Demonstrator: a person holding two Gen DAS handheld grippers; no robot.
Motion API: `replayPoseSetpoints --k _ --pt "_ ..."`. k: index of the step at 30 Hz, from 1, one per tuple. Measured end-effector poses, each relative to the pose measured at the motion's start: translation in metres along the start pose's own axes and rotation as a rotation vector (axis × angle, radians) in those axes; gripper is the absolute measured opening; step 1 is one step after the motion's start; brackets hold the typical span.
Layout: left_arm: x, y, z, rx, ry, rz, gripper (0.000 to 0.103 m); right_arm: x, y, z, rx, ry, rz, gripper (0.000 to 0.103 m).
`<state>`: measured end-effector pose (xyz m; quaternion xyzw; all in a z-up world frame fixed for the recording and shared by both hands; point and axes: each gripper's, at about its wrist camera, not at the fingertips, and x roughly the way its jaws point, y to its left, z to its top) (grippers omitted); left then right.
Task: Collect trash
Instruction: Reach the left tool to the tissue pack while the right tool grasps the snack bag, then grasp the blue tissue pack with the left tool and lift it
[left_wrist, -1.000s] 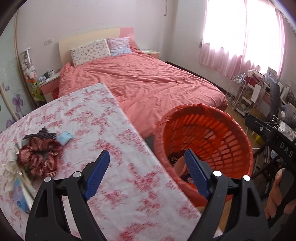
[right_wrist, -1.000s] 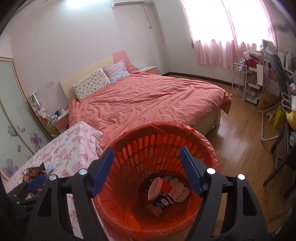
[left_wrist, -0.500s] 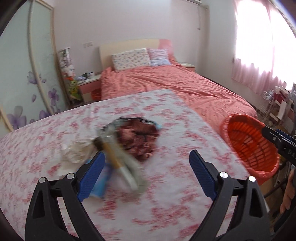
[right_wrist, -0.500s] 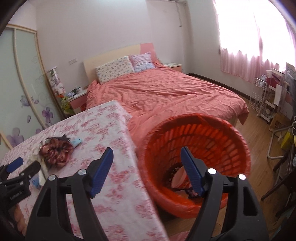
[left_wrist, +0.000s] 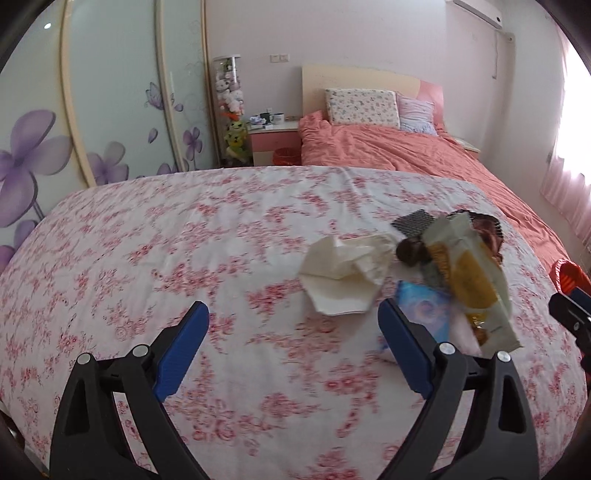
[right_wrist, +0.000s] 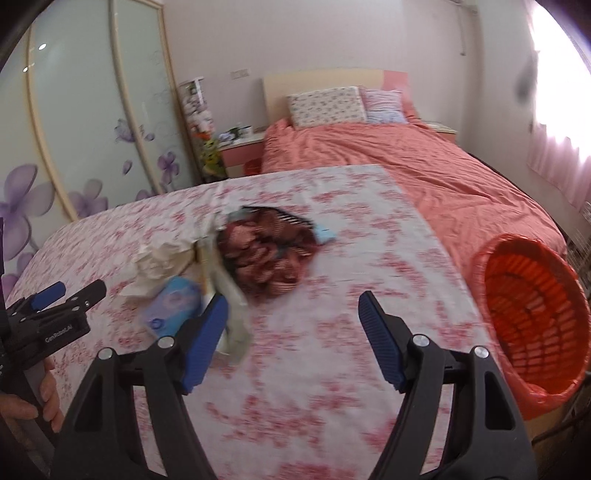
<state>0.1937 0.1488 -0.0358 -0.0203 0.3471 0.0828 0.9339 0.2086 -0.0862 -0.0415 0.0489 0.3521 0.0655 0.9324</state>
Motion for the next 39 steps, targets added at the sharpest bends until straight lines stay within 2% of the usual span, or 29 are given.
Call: replayPoseSetpoints --k 5,8,13,14,16,19,27,31,35,39 --pt "0.008 0.02 -0.007 -0.026 0.012 0.0 0.093 0.025 0.027 0.0 -0.015 0.044 0.026 0.068" --pt "0.011 0.027 -0.008 -0.033 0.018 -0.006 0.093 0.042 0.03 0.001 -0.006 0.083 0.029 0.061" --pt "0.015 0.029 -0.007 -0.035 0.027 -0.025 0.093 0.061 0.032 -0.001 0.002 0.143 0.047 0.035" --pt "0.015 0.028 -0.007 -0.035 0.028 -0.032 0.093 0.063 0.033 -0.001 -0.001 0.147 0.055 0.034" --pt "0.016 0.025 -0.007 -0.036 0.032 -0.044 0.093 0.063 0.035 -0.001 -0.016 0.147 0.071 0.022" --pt "0.015 0.017 -0.007 -0.031 0.036 -0.066 0.093 0.055 0.041 -0.003 -0.051 0.13 0.099 0.013" --pt "0.009 -0.027 -0.011 0.036 0.046 -0.16 0.093 0.007 0.026 0.005 -0.025 0.009 0.139 0.01" --pt "0.015 -0.054 -0.015 0.083 0.061 -0.17 0.093 -0.009 0.004 0.007 0.002 -0.038 0.069 0.01" --pt "0.027 -0.072 -0.018 0.121 0.088 -0.15 0.093 -0.003 -0.027 0.003 0.057 -0.014 -0.004 0.01" --pt "0.039 -0.08 -0.02 0.119 0.127 -0.149 0.091 0.003 -0.047 -0.006 0.087 0.005 -0.043 0.01"
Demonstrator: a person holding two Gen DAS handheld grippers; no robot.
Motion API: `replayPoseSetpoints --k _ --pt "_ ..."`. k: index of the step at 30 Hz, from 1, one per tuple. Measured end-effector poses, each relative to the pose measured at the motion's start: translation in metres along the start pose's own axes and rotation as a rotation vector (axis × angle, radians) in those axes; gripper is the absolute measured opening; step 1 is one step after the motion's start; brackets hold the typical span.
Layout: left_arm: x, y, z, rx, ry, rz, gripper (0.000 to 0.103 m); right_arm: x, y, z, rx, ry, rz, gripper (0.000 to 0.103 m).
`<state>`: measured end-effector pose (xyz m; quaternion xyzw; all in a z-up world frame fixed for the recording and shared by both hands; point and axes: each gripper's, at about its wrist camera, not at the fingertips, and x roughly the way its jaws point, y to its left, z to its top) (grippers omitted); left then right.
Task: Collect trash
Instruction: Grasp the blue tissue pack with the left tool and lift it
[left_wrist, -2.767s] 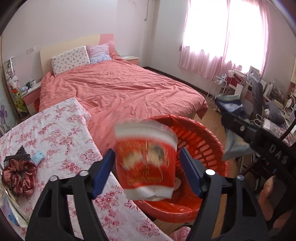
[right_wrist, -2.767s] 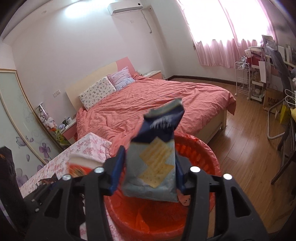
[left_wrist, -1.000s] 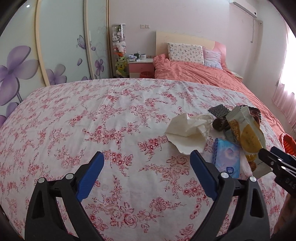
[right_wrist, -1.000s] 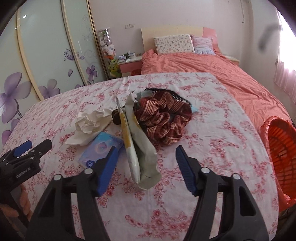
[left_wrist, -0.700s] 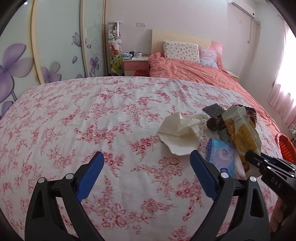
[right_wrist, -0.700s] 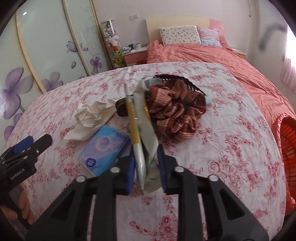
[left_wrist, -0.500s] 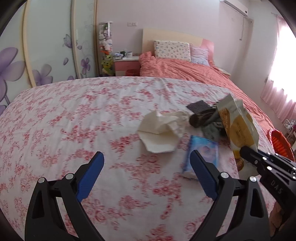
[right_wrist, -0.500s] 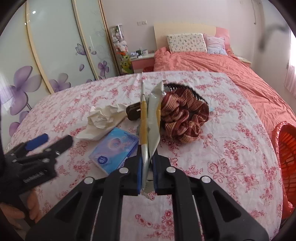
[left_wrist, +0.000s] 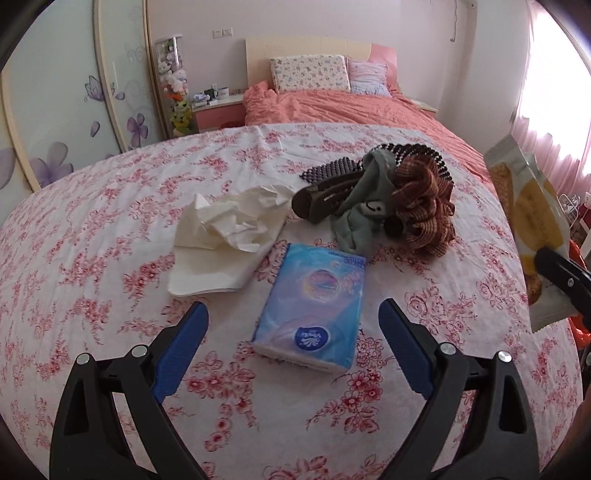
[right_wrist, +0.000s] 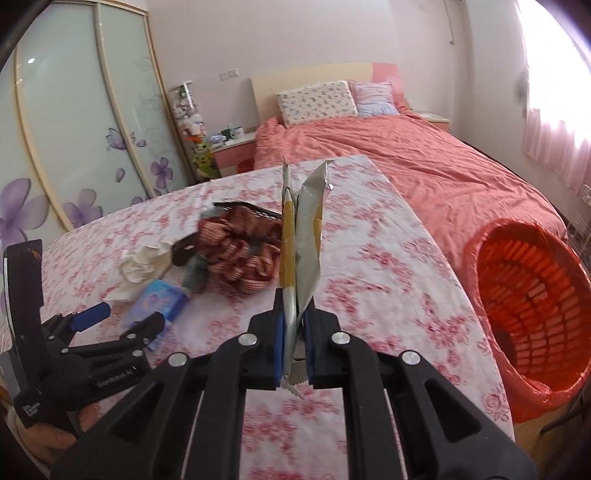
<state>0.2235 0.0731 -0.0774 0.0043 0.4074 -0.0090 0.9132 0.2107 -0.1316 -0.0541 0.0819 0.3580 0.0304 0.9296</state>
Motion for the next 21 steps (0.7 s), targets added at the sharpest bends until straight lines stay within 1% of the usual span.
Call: replayPoseSetpoints --k 5,11,14,16,21 --pt "0.01 -0.009 0.001 0.001 0.038 -0.01 0.077 0.014 -0.013 -0.005 0.022 0.031 -0.033 0.01" --pt "0.019 -0.016 0.004 -0.009 0.063 0.007 0.076 0.024 -0.014 -0.007 0.017 0.055 -0.047 0.01" --pt "0.02 -0.02 0.006 0.001 0.064 0.024 0.07 0.032 -0.012 -0.006 0.013 0.07 -0.056 0.01" --pt "0.021 -0.022 0.007 0.005 0.062 0.024 0.068 0.035 -0.012 -0.005 0.013 0.078 -0.058 0.01" --pt "0.021 -0.023 0.008 0.005 0.063 0.021 0.068 0.041 -0.011 -0.001 0.018 0.088 -0.058 0.011"
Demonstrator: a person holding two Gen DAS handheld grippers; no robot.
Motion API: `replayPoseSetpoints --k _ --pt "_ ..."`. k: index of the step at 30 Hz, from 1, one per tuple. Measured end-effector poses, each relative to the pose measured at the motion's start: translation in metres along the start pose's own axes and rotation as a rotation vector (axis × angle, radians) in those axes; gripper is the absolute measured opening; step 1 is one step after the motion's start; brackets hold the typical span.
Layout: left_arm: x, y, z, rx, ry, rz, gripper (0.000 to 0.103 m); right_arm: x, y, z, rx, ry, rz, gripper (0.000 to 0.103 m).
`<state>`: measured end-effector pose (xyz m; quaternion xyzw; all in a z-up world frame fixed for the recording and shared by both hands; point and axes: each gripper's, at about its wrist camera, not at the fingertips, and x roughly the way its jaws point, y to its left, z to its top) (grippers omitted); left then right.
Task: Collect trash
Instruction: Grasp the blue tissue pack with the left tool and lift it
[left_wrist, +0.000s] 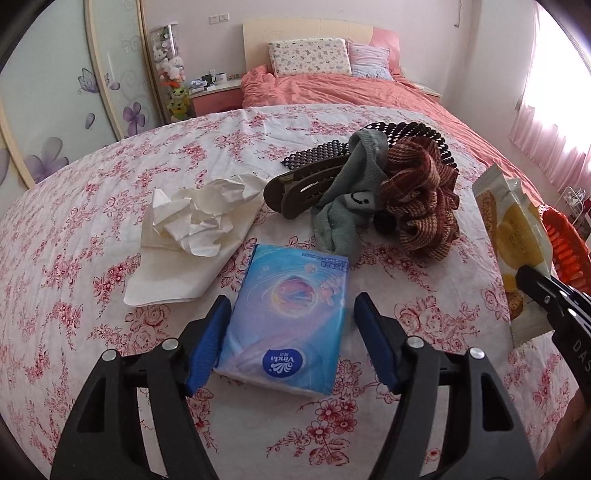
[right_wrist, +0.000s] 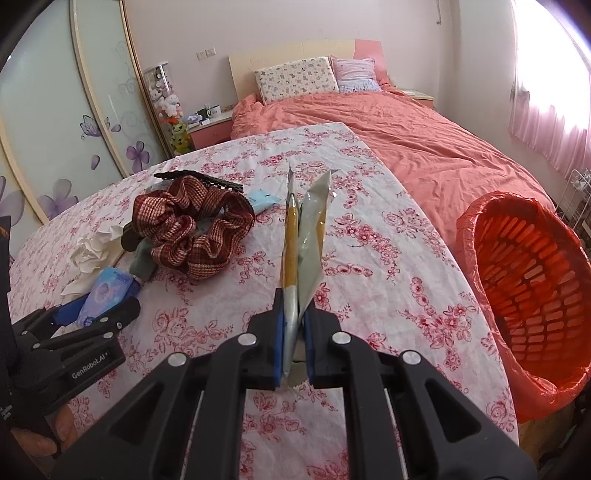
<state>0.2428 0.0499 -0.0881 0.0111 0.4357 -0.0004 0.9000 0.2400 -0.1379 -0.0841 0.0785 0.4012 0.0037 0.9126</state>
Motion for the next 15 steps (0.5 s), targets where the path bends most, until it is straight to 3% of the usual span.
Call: replayPoseSetpoints --k 2,5,15 --pt "0.0 0.0 0.0 -0.001 0.0 0.001 0.067 0.001 0.002 0.001 -0.005 0.001 -0.002 0.011" --pt "-0.002 0.0 0.001 0.004 -0.011 -0.005 0.053 0.001 0.002 0.0 -0.009 0.002 0.003 0.011" --pt "-0.018 -0.005 -0.002 0.019 -0.038 -0.017 0.052 -0.02 0.0 0.001 -0.003 -0.032 0.01 0.011"
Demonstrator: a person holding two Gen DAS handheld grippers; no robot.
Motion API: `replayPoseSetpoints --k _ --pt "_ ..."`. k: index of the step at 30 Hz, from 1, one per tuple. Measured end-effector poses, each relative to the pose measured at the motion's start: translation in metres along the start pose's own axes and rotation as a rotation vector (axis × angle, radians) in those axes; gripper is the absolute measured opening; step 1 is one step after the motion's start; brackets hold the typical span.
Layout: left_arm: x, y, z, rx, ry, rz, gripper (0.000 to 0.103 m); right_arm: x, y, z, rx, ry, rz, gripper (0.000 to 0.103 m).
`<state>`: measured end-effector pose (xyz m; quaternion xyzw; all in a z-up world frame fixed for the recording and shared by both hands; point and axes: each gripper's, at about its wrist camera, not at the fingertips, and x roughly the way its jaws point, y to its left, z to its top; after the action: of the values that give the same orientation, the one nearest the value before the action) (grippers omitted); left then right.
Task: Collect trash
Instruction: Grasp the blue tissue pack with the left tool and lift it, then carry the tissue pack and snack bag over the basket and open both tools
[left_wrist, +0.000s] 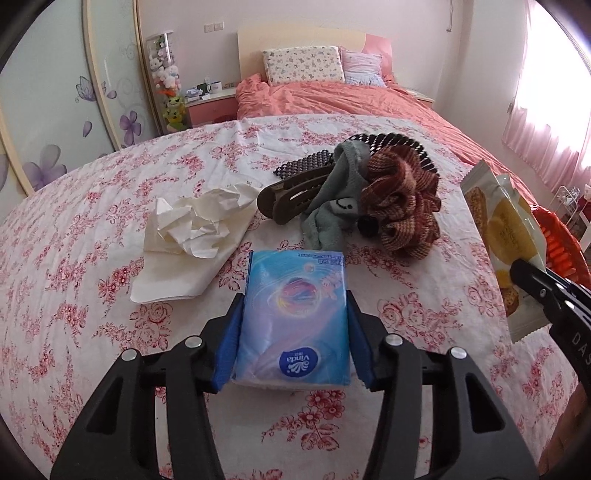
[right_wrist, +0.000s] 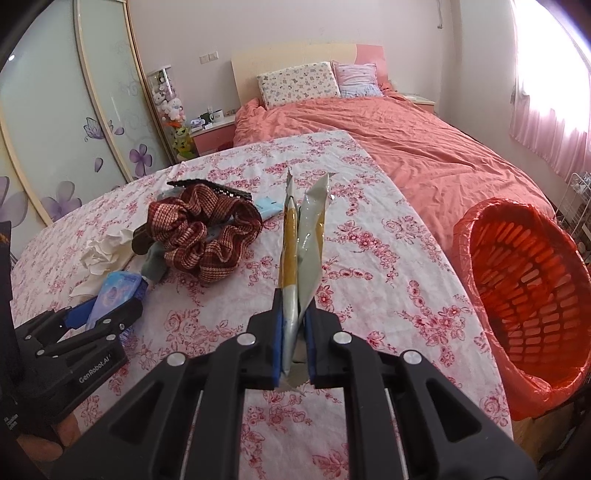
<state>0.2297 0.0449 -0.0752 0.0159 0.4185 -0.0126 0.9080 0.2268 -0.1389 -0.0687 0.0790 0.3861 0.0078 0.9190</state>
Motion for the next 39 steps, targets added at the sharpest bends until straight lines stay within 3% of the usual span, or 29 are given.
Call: replayPoseSetpoints --k 13,23,30,39 --pt "-0.06 -0.022 0.016 0.034 -0.112 -0.026 0.052 -0.058 -0.008 0.009 0.008 -0.103 0.026 0.011" --pt "-0.097 -0.064 0.024 0.096 -0.179 -0.085 0.052 -0.1 -0.037 0.012 0.031 -0.178 0.007 0.011" --pt "-0.112 -0.096 0.033 0.11 -0.211 -0.217 0.052 -0.125 -0.081 0.01 0.086 -0.219 -0.039 0.011" --pt "-0.108 -0.168 0.044 0.194 -0.22 -0.377 0.052 -0.142 -0.159 0.008 0.172 -0.249 -0.117 0.011"
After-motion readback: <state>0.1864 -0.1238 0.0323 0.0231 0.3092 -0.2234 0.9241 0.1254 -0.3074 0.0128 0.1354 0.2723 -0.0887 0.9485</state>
